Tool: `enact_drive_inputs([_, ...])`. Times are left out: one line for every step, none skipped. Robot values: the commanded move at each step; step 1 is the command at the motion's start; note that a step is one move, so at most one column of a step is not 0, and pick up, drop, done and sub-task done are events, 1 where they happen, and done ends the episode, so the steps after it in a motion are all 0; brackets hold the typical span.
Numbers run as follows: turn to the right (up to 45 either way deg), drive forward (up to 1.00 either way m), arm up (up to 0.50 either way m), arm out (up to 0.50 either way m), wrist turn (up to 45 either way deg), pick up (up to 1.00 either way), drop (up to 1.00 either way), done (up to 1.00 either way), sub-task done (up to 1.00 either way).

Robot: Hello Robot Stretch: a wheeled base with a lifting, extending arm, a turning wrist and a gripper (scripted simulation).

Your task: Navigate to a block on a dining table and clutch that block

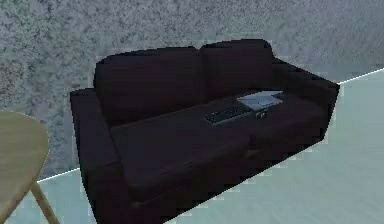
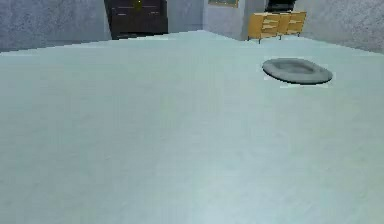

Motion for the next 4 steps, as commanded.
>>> enact_drive_inputs([-30.0,0.0,0.0,0.0,0.0,0.0,0.0,0.0,0.0])
enact_drive_inputs([0.0,0.2,0.0,0.0,0.0,0.0,0.0,0.0,0.0])
enact_drive_inputs([-45.0,0.0,0.0,0.0,0.0,0.0,0.0,0.0,0.0])
enact_drive_inputs([-45.0,0.0,0.0,0.0,0.0,0.0,0.0,0.0,0.0])
